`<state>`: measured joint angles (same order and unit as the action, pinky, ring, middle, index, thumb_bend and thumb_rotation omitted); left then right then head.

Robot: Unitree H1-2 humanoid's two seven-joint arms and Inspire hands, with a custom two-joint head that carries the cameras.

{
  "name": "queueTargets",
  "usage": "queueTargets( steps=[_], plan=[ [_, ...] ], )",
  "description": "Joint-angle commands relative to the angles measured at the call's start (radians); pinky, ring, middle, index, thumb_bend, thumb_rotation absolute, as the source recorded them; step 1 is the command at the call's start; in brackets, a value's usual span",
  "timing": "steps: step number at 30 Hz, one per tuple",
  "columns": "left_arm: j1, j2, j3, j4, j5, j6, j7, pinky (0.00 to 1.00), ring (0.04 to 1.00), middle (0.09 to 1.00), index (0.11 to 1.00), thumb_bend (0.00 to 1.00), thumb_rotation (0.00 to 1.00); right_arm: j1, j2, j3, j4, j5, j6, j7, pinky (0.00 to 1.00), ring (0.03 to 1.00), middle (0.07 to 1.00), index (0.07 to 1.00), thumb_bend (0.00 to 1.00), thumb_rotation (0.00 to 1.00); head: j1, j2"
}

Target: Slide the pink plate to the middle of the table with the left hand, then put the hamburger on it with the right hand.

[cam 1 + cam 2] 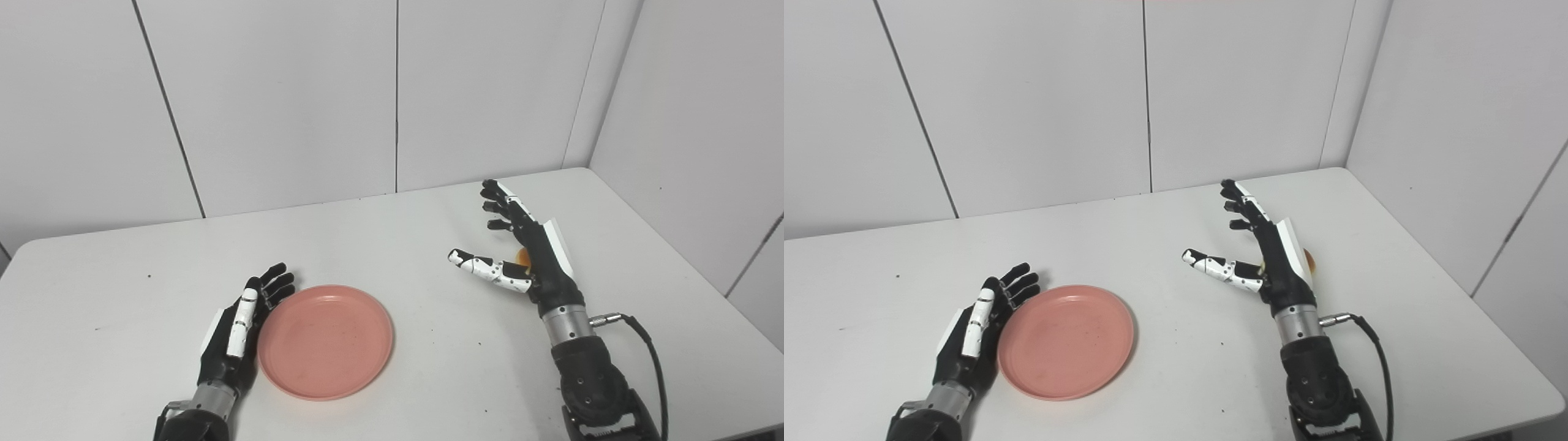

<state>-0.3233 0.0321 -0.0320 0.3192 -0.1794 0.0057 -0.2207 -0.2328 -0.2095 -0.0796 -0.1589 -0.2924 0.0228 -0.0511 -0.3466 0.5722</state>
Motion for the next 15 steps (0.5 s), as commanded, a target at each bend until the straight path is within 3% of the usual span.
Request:
queueTargets(
  steps=[1, 7, 12, 15],
  plan=[
    [0.009, 0.004, 0.003, 0.007, -0.009, 0.023, -0.013, 0.86, 0.864, 0.85, 0.813, 0.47, 1.0, -0.044, -0.043, -0.028, -0.021, 0.009, 0.009, 0.004, 0.77, 0.822, 0.848, 0.857, 0.68, 0.39, -0.012, 0.001],
    [0.007, 0.003, -0.002, 0.011, -0.012, 0.028, -0.023, 0.89, 0.882, 0.862, 0.83, 0.49, 1.0, -0.065, -0.137, -0.077, 0.017, 0.017, 0.051, 0.023, 0.78, 0.844, 0.853, 0.856, 0.7, 0.36, -0.029, -0.005],
    [0.011, -0.001, -0.001, 0.001, -0.008, 0.036, -0.017, 0.88, 0.873, 0.851, 0.823, 0.49, 1.0, -0.075, -0.229, -0.077, 0.048, -0.076, 0.121, 0.025, 0.75, 0.834, 0.851, 0.86, 0.72, 0.37, -0.037, -0.007],
    [0.012, -0.001, -0.001, -0.002, -0.003, 0.038, -0.014, 0.87, 0.868, 0.847, 0.816, 0.48, 1.0, -0.078, -0.265, -0.069, 0.056, -0.135, 0.175, 0.029, 0.78, 0.85, 0.854, 0.865, 0.75, 0.37, -0.038, -0.007]
  ],
)
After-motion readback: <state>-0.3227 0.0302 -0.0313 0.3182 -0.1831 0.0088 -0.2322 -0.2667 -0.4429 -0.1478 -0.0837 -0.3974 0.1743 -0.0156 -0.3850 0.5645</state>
